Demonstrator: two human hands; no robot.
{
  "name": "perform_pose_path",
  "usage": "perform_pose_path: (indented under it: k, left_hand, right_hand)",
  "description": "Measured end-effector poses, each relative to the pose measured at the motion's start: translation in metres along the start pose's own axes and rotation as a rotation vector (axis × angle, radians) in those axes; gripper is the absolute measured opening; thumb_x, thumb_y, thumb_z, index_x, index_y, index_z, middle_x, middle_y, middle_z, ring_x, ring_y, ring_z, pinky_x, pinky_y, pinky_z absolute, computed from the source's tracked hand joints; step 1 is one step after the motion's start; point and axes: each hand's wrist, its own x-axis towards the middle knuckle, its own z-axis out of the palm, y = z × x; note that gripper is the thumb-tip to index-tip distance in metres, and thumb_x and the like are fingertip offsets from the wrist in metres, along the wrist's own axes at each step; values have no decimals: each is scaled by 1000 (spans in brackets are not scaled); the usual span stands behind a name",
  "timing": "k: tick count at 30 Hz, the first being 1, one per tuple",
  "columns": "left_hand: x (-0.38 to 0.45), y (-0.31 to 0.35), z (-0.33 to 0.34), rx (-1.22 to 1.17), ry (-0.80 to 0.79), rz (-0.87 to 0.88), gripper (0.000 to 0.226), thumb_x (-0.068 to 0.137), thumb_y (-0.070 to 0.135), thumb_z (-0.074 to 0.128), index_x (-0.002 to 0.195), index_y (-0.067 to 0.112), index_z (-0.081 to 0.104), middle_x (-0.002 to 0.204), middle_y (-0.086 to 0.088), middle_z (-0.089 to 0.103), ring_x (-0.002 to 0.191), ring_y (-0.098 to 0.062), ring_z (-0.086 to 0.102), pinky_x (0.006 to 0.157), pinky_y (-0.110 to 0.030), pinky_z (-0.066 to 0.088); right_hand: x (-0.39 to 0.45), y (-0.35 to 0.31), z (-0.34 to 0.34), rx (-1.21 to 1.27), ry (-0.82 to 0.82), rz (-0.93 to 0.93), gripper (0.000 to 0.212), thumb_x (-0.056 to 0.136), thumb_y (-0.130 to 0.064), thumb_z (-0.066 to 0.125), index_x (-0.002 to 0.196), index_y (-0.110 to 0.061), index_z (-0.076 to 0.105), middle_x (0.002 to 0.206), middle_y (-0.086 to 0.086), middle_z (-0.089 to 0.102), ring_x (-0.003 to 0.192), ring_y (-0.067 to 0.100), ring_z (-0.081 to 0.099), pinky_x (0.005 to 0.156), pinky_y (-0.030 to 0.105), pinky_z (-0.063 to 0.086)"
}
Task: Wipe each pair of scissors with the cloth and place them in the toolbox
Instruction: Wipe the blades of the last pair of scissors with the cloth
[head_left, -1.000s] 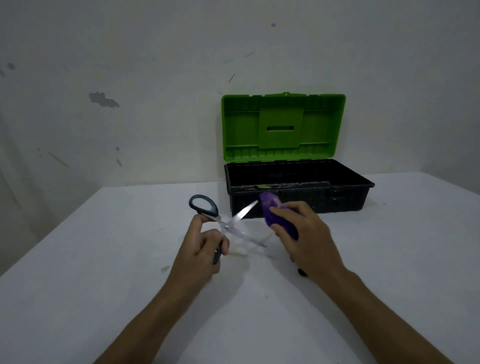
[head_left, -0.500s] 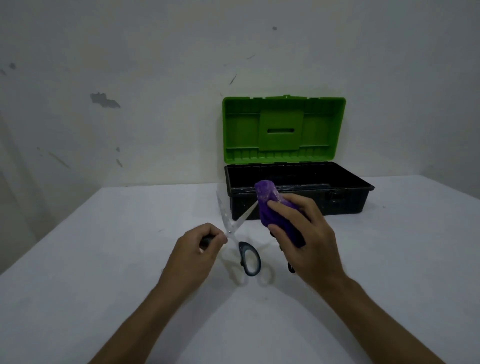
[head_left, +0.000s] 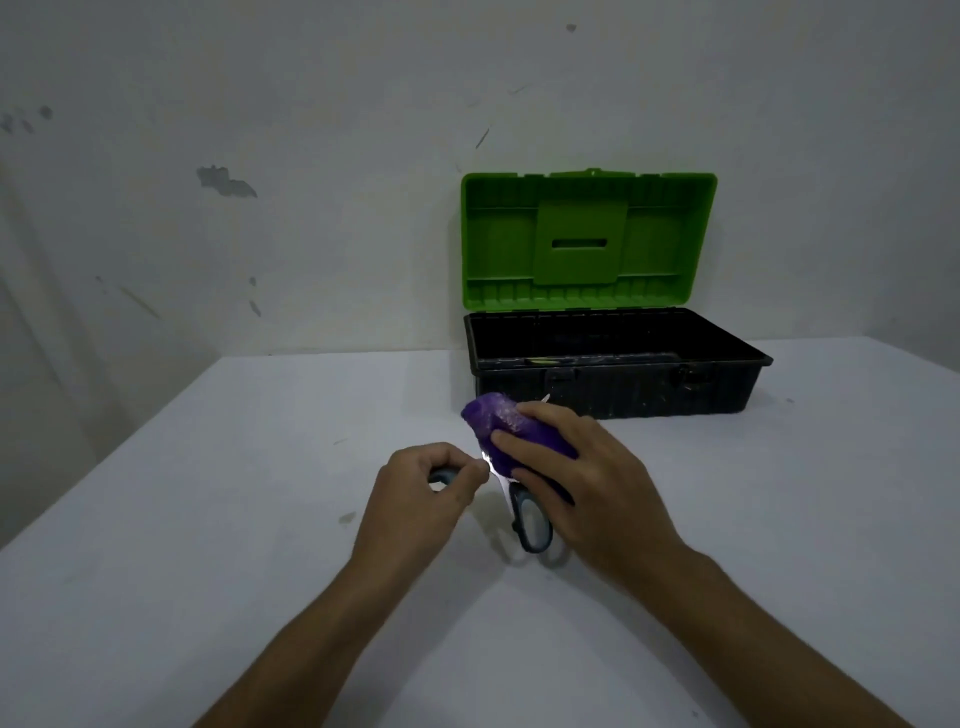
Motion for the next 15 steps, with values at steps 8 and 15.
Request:
perform_pose_path:
  k: [8,15]
  left_hand:
    - [2,-6,-1,98,-39,37,22,88,29,70,66,24,70,58,16,63,54,4,55,52,-10,40]
    - [3,-6,-1,47,13,-12,21,89,28,68,73,16,72,53,16,57,45,5,51,50,-11,35]
  right_hand:
    - [-2,31,-1,-131,70,245,34,88,-17,68,123,-18,66,126,6,58,93,23,57,66,36,56]
    - [1,1,-4,22,22,45,36,94,-32,53,125,-19,64,131,5,54,105,20,57,83,26,53]
